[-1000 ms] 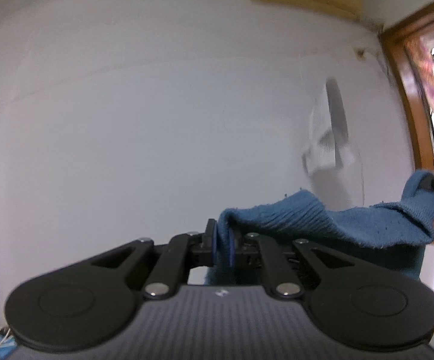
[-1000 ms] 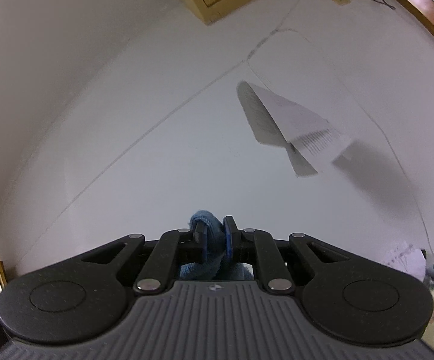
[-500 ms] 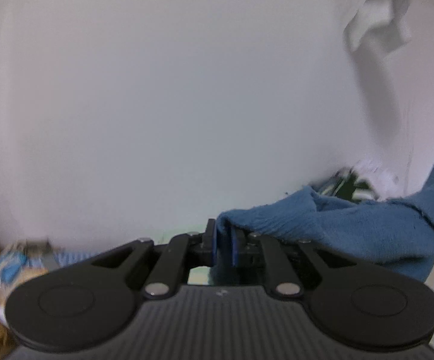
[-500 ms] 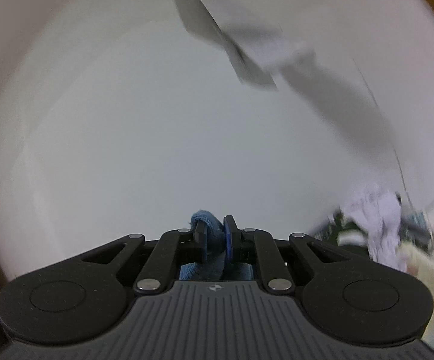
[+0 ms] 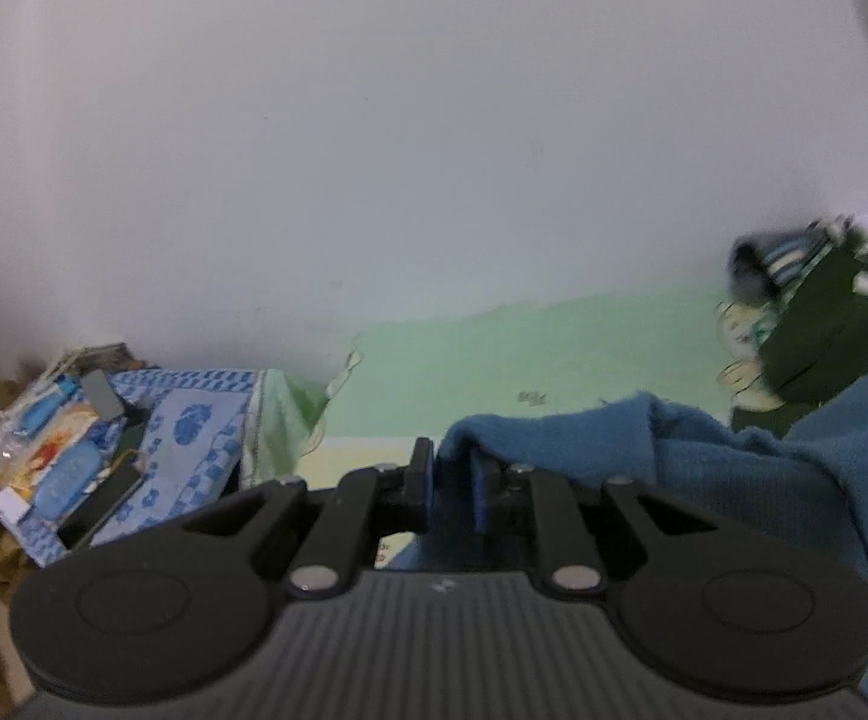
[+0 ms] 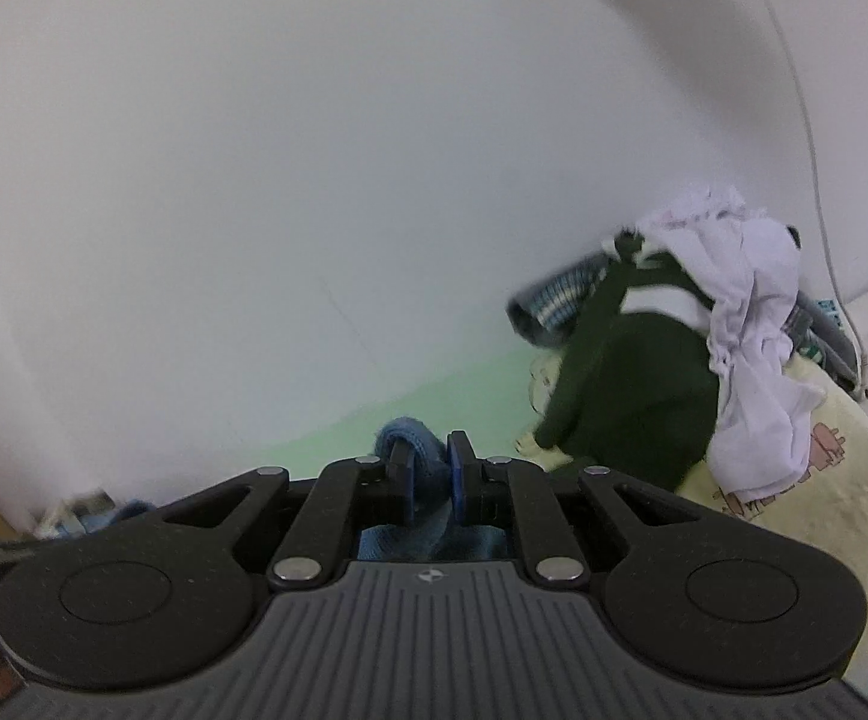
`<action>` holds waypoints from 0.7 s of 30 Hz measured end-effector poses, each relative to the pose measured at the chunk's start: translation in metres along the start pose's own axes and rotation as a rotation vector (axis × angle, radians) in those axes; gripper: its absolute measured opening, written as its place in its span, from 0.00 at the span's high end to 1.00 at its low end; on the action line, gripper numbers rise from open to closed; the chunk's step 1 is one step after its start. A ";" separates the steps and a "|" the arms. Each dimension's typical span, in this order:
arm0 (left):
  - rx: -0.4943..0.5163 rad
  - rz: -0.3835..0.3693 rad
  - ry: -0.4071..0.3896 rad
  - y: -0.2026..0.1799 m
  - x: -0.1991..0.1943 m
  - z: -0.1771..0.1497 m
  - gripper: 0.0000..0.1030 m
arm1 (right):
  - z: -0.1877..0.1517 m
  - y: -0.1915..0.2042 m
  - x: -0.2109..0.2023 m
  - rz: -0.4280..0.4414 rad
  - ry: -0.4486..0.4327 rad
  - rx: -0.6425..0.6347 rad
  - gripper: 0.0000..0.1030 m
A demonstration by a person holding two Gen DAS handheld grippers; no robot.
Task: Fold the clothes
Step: 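Lower the blue sweater back onto the bed sheet with both grippers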
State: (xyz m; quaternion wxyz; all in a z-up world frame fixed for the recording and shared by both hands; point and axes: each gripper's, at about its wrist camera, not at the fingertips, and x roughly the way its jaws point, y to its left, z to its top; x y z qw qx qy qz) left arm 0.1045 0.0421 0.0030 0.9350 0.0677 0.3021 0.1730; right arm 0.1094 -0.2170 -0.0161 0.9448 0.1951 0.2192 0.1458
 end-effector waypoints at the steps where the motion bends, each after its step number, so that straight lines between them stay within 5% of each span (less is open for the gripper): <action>1: 0.000 -0.001 0.011 -0.001 0.007 -0.001 0.81 | -0.002 -0.003 0.009 -0.013 0.015 -0.004 0.89; 6: 0.003 -0.007 0.066 -0.006 0.045 -0.008 0.80 | -0.017 -0.018 0.052 -0.087 0.125 -0.008 0.88; 12: 0.025 -0.015 0.134 -0.009 0.090 -0.017 0.79 | -0.028 -0.024 0.094 -0.080 0.216 0.012 0.86; 16: 0.059 -0.026 0.178 -0.011 0.120 -0.026 0.76 | -0.038 -0.028 0.114 -0.092 0.278 0.001 0.68; 21: 0.046 -0.067 0.227 -0.002 0.143 -0.038 0.72 | -0.039 -0.040 0.102 -0.080 0.266 -0.014 0.59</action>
